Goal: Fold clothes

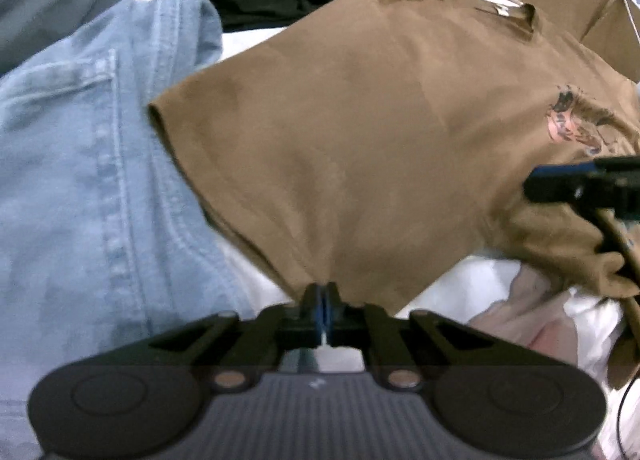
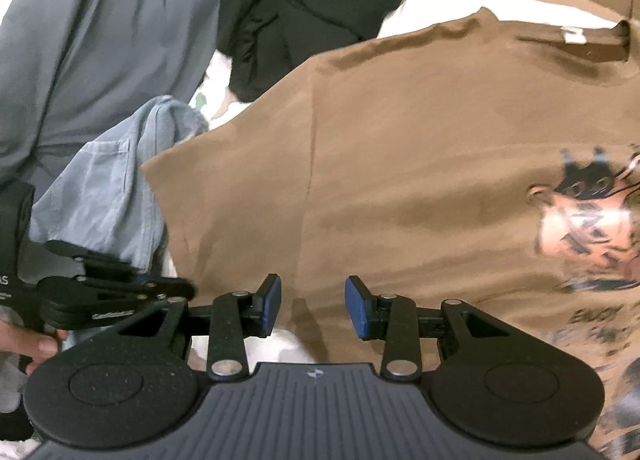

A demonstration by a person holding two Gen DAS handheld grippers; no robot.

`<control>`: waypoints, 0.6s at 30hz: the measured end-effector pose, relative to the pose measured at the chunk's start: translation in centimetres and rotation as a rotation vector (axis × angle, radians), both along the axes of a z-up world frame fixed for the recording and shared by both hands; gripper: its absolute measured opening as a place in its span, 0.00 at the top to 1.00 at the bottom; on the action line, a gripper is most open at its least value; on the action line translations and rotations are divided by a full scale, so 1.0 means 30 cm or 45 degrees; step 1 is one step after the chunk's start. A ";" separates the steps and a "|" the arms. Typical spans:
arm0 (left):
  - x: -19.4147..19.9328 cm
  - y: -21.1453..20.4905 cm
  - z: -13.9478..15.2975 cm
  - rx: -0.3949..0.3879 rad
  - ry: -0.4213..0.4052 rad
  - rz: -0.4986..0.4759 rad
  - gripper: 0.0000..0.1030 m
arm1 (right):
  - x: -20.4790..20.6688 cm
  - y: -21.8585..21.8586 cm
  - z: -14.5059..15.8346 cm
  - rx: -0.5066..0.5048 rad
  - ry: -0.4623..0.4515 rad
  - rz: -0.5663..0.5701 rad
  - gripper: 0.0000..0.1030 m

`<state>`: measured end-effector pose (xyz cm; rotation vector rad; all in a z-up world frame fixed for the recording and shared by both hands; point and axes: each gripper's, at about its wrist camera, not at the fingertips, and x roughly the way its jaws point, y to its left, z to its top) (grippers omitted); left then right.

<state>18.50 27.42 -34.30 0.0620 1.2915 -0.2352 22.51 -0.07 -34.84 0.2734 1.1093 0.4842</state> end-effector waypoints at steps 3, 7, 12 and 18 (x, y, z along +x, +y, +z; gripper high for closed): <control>-0.006 0.010 0.045 -0.016 -0.027 0.010 0.95 | 0.001 -0.069 0.011 -0.047 -0.007 -0.020 0.60; 0.021 0.001 0.107 -0.048 -0.086 0.009 0.92 | -0.002 -0.167 0.010 -0.096 0.007 -0.070 0.60; 0.103 -0.061 0.147 -0.095 -0.182 -0.007 0.88 | -0.002 -0.264 0.015 -0.151 -0.013 -0.127 0.60; 0.245 -0.210 0.104 -0.104 -0.252 -0.032 0.87 | -0.001 -0.341 -0.001 -0.222 0.007 -0.178 0.60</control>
